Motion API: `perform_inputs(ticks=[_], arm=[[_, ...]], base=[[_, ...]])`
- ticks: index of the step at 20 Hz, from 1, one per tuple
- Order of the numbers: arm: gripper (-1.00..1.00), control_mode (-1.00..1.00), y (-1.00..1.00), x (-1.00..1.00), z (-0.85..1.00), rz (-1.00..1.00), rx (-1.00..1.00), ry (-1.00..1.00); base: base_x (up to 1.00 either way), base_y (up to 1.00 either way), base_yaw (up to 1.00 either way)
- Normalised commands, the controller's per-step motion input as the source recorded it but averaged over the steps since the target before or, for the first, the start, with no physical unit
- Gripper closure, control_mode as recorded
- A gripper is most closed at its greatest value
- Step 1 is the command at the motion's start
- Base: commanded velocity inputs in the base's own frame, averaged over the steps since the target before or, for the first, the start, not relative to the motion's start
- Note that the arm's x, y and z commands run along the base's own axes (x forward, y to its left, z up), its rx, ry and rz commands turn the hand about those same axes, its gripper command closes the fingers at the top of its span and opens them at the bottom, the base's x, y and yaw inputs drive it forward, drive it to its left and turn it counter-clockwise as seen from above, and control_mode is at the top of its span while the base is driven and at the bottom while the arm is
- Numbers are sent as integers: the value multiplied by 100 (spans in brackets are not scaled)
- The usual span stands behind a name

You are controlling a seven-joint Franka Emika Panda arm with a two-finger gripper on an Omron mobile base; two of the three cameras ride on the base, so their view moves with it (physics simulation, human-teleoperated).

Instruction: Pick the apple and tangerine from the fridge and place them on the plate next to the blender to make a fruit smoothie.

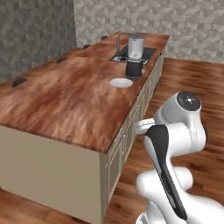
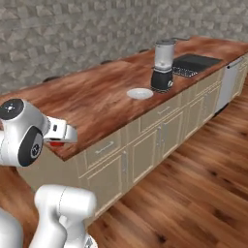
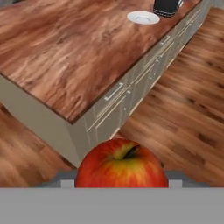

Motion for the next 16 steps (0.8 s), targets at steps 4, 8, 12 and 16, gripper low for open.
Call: perform_inputs(ticks=[4,8,12,16], arm=[[100,100,0,0,0,0,0,0],[100,100,0,0,0,0,0,0],[100,100,0,0,0,0,0,0],[100,100,0,0,0,0,0,0]], base=[[100,-72,-32],[100,-53,-15],[100,-45,-1],[100,-55,0]])
